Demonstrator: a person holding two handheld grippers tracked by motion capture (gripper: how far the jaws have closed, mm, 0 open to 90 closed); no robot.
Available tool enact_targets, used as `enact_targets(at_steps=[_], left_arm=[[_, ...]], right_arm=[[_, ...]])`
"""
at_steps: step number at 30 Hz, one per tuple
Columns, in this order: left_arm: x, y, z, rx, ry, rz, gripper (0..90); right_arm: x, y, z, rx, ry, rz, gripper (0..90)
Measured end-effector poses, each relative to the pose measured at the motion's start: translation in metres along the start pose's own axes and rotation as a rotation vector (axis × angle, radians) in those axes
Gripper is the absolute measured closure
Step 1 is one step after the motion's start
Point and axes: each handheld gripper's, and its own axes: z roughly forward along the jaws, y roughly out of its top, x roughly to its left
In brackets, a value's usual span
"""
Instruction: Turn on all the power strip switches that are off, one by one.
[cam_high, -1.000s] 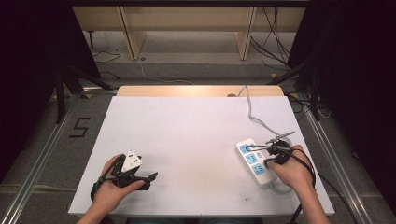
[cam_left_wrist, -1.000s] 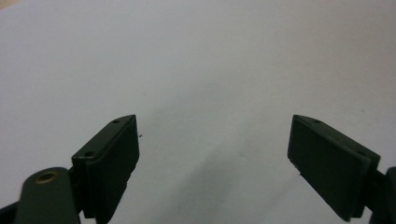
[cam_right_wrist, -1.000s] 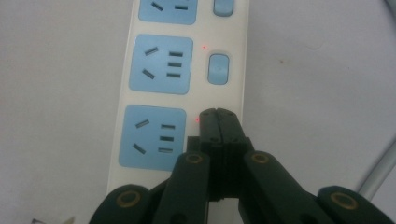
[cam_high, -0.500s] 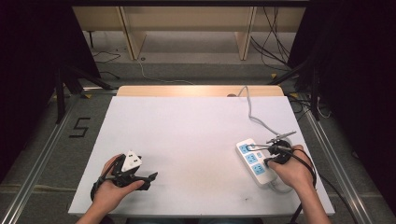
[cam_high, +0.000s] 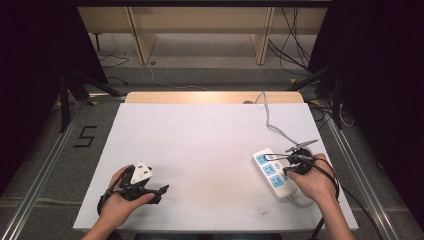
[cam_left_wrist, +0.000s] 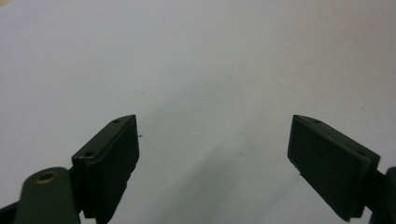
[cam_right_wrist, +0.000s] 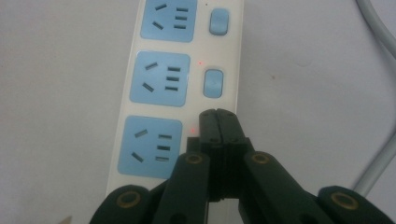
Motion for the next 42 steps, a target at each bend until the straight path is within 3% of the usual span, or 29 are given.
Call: enact_targets(at_steps=[42], left_arm=[[0.001, 0.000, 0.000, 0.000, -0.002, -0.005, 16.6]], right_arm=[[0.002, 0.031, 0.005, -0.020, -0.019, -0.011, 90.0]])
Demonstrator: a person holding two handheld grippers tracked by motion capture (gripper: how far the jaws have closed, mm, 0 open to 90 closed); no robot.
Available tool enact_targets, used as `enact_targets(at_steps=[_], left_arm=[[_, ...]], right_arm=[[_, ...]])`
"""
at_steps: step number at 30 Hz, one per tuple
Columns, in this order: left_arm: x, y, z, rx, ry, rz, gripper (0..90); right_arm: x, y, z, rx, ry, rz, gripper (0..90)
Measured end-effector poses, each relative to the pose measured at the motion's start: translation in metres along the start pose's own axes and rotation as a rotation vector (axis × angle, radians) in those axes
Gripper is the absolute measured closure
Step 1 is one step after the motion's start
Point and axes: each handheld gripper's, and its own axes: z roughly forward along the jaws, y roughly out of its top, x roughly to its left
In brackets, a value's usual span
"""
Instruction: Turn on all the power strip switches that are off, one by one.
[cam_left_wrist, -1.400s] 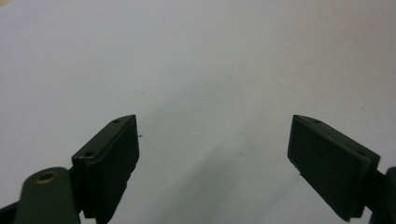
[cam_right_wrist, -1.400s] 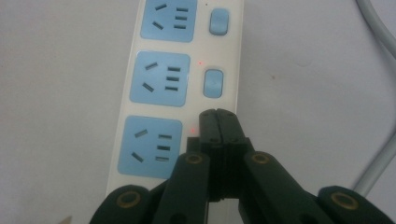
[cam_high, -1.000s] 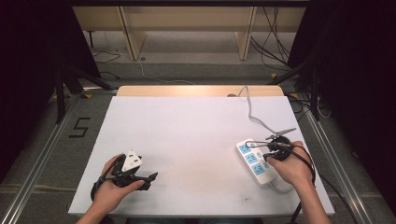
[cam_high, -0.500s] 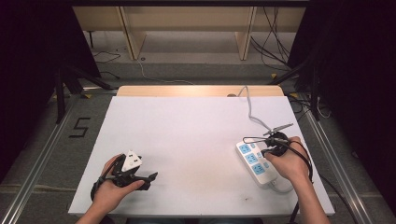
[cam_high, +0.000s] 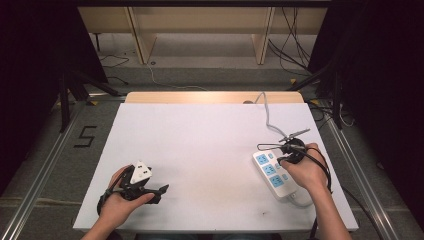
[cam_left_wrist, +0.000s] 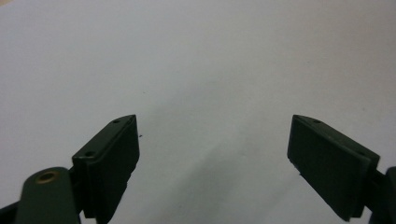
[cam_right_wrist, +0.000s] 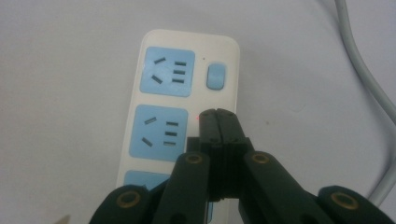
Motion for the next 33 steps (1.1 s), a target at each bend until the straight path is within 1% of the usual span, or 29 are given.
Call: enact_targets(at_steps=[6, 12, 30, 33], left_arm=[[0.000, 0.000, 0.000, 0.001, -0.001, -0.002, 16.6], [0.000, 0.000, 0.000, 0.004, -0.001, 0.000, 16.7], [0.000, 0.000, 0.000, 0.002, -0.002, 0.004, 16.7], [0.000, 0.000, 0.000, 0.002, -0.002, 0.004, 16.7]], right_arm=[[0.000, 0.005, 0.001, -0.006, -0.002, 0.003, 90.0], [0.001, 0.010, 0.002, -0.007, -0.005, -0.004, 90.0], [0.001, 0.022, 0.011, 0.002, -0.008, -0.012, 90.0], [0.001, 0.023, 0.013, 0.003, -0.009, -0.008, 90.0]])
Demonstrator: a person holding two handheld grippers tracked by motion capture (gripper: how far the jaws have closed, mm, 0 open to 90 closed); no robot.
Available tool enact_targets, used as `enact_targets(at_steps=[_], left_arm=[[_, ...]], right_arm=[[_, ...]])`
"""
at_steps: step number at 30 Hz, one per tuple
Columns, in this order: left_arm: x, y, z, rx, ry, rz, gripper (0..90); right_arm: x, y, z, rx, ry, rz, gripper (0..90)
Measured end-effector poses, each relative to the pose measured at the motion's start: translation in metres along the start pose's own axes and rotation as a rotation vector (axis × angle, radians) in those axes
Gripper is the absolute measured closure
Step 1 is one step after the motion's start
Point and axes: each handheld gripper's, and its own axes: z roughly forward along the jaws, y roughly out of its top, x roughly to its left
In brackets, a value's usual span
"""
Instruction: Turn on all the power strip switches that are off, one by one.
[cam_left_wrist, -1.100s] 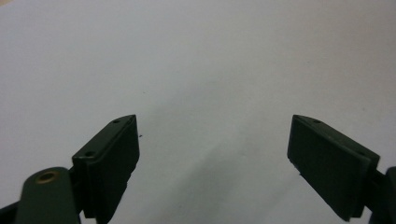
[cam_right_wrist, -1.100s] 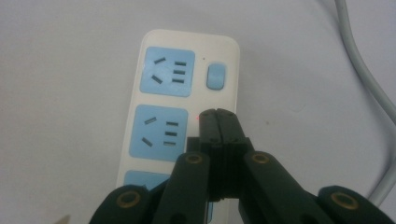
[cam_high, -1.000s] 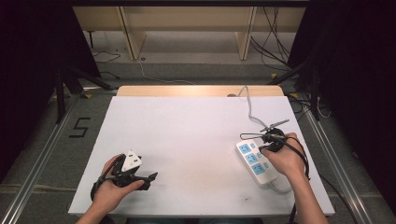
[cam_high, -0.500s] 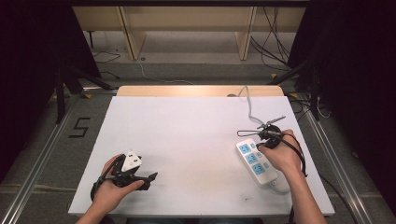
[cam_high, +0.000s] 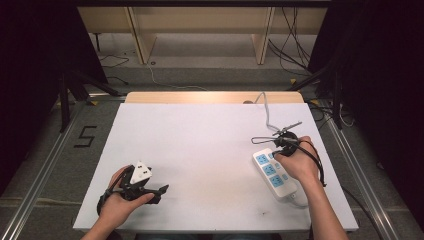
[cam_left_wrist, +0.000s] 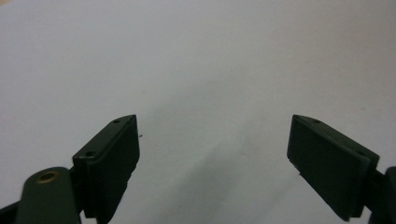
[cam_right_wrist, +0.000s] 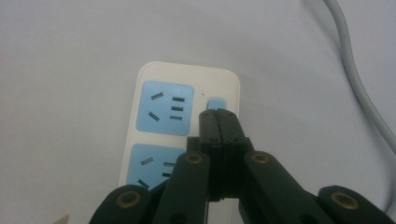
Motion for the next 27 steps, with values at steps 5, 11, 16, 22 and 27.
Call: enact_targets(at_steps=[5, 11, 16, 22, 27], left_arm=[[0.000, 0.000, 0.000, 0.000, 0.000, 0.000, 16.7], [0.000, 0.000, 0.000, -0.001, -0.001, -0.004, 16.7], [0.000, 0.000, 0.000, 0.000, 0.001, -0.002, 16.8], [0.001, 0.000, 0.000, -0.001, 0.002, -0.003, 16.7], [0.001, 0.000, 0.000, -0.001, 0.002, -0.002, 16.7]], right_arm=[[0.000, 0.002, 0.003, 0.005, 0.000, -0.003, 90.0], [0.000, 0.004, 0.007, 0.009, -0.003, -0.004, 90.0], [0.000, 0.006, 0.009, 0.008, -0.006, -0.003, 90.0], [0.000, 0.010, 0.011, 0.009, -0.011, -0.008, 90.0], [0.000, 0.012, 0.013, 0.010, -0.013, -0.008, 90.0]])
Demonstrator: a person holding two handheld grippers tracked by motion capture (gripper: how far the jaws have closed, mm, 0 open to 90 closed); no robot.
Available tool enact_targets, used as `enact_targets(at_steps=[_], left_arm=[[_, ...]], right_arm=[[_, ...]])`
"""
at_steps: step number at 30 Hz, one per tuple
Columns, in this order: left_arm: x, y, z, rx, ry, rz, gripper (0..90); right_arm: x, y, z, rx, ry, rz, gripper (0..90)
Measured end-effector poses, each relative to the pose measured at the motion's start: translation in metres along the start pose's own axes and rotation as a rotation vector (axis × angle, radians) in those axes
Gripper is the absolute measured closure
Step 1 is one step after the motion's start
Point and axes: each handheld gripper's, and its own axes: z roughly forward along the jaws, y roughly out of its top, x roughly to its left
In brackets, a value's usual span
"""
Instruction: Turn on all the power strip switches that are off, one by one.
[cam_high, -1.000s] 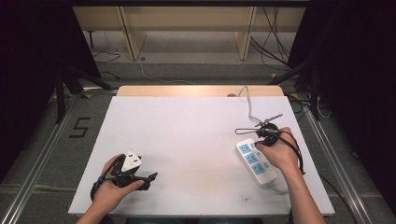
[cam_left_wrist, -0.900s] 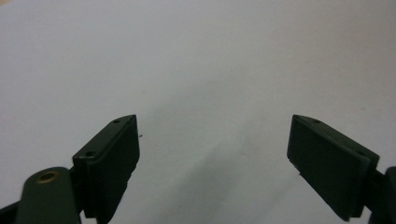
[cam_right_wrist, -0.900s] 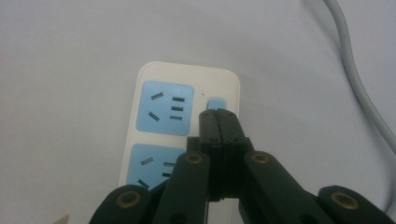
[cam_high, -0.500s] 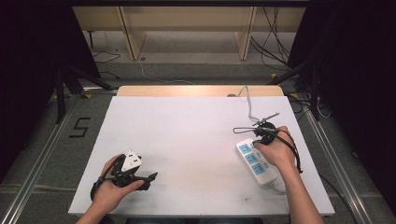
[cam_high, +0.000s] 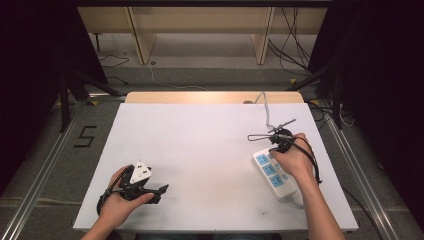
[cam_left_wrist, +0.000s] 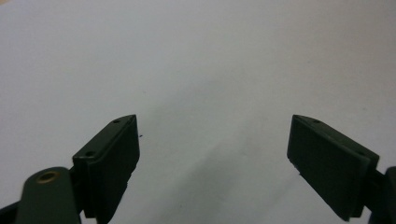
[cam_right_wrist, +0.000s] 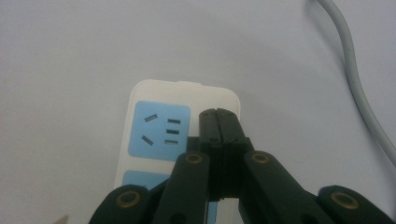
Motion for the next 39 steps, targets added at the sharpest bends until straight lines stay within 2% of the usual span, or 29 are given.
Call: enact_targets(at_steps=[39], left_arm=[[0.000, 0.000, 0.000, -0.001, 0.000, -0.004, 16.8]], right_arm=[[0.000, 0.004, 0.013, 0.019, -0.009, 0.001, 90.0]])
